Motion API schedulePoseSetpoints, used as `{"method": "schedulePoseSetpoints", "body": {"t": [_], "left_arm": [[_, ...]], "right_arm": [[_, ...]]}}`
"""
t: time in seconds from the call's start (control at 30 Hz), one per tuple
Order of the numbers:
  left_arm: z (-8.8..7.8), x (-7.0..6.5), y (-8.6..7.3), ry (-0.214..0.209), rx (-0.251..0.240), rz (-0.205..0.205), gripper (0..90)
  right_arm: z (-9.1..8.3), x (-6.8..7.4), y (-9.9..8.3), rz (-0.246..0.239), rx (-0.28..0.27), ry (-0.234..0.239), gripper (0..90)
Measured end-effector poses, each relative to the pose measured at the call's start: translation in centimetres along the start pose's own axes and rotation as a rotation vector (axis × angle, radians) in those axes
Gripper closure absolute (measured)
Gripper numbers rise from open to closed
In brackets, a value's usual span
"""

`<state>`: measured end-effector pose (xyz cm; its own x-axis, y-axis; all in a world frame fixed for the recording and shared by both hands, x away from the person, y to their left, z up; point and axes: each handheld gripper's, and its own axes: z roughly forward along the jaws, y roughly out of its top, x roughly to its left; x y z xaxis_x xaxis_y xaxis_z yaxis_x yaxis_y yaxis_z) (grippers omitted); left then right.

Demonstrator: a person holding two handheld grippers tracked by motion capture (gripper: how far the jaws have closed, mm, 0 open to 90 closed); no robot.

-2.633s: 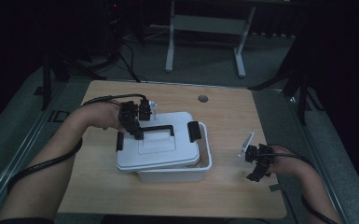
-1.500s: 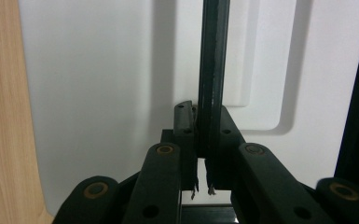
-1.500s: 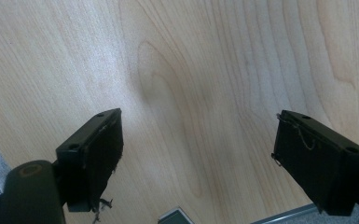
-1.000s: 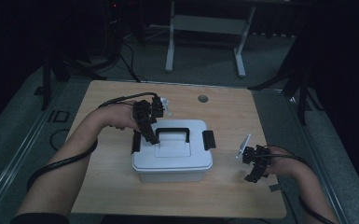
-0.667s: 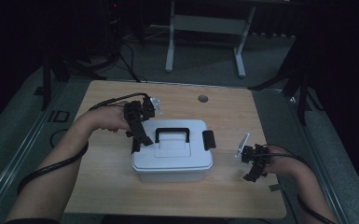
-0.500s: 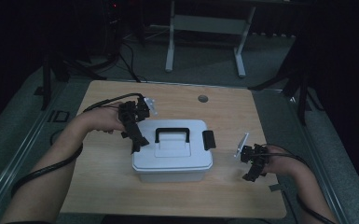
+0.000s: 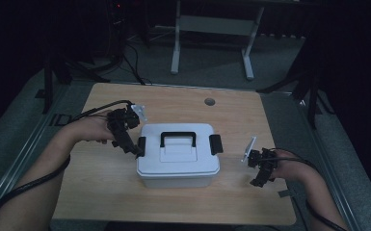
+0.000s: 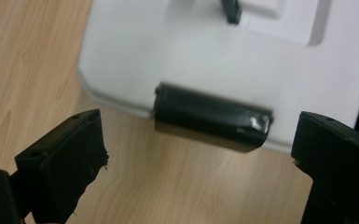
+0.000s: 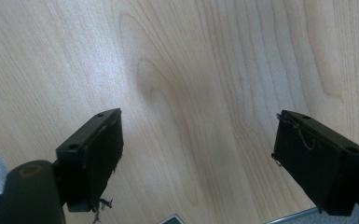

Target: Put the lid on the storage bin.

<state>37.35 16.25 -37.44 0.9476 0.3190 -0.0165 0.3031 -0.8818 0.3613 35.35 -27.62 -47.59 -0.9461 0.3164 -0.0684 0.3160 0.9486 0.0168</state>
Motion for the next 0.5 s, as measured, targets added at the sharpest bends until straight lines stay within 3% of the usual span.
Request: {"method": "schedulePoseSetpoints", "body": {"t": [0.2,0.5], "left_arm": [[0.1,0.0,-1.1,0.021,-0.047,0.022,2.2],[0.7,0.6,-3.8,0.022,-0.062,-0.031,2.2]], "right_arm": [[0.0,0.0,0.1,-0.001,-0.001,-0.001,15.4],[0.0,0.1,0.2,-0.006,0.000,0.001,15.4]]}}
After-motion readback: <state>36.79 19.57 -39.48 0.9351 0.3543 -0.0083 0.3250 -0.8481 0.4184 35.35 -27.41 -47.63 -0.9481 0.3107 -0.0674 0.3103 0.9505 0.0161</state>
